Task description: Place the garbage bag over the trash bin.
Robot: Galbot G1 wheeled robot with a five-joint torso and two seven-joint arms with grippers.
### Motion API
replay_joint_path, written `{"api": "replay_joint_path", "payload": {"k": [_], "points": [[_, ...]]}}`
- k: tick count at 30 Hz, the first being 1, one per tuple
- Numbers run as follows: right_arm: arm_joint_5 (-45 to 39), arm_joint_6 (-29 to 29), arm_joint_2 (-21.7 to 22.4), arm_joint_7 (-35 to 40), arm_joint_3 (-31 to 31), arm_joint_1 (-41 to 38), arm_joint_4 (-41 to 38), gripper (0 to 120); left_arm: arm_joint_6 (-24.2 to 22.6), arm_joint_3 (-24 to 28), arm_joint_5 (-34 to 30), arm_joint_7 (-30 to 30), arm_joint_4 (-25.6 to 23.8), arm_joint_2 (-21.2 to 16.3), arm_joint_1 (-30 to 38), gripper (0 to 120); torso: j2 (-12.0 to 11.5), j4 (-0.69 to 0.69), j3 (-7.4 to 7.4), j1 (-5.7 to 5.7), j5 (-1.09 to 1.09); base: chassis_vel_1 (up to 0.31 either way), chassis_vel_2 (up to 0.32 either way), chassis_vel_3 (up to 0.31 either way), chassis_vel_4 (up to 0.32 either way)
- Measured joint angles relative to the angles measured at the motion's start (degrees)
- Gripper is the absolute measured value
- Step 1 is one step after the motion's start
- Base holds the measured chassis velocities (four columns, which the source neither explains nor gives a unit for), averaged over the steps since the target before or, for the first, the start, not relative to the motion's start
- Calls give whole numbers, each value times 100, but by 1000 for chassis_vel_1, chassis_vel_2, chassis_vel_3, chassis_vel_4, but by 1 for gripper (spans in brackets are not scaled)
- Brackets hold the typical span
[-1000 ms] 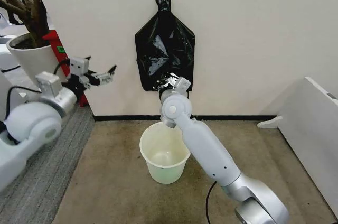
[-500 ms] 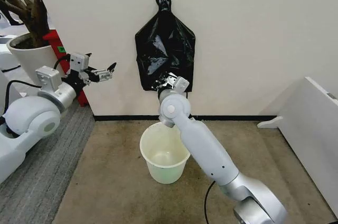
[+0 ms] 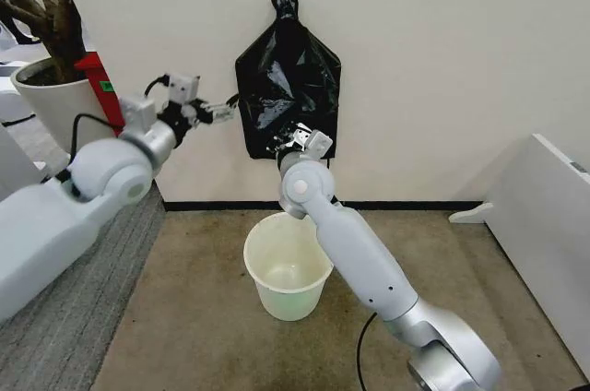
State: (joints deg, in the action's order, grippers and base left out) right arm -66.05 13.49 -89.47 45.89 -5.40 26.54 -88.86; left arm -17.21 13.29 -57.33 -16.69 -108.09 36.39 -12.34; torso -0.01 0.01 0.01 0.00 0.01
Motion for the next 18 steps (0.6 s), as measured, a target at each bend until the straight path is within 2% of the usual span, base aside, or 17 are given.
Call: {"api": "replay_joint_path", "payload": {"k": [3, 5, 6, 9, 18], "points": [[10, 0, -5, -18, 5, 0, 1, 0, -178, 410, -3, -100, 193, 276, 344, 100, 0, -3, 0, 0, 0, 0, 0, 0, 0], [11, 0, -5, -21, 9, 0, 1, 0, -213, 470, -2, -116, 219, 315, 393, 100, 0, -2, 0, 0, 0, 0, 0, 0, 0], [12, -2, -12, -28, 30, -5, -1, 0, -689, 832, 62, -226, 350, 542, 680, 100, 0, -2, 0, 0, -1, 0, 0, 0, 0], [15, -15, -14, -31, 31, 16, -26, 0, -1024, 957, 217, -275, 391, 639, 761, 100, 0, 0, -1, 0, -1, 0, 0, 0, 0], [40, -45, -9, -49, 45, 51, -63, 0, -1497, 1113, 532, -394, 568, 962, 858, 100, 0, -1, -1, 0, -1, 0, 0, 0, 0]]}}
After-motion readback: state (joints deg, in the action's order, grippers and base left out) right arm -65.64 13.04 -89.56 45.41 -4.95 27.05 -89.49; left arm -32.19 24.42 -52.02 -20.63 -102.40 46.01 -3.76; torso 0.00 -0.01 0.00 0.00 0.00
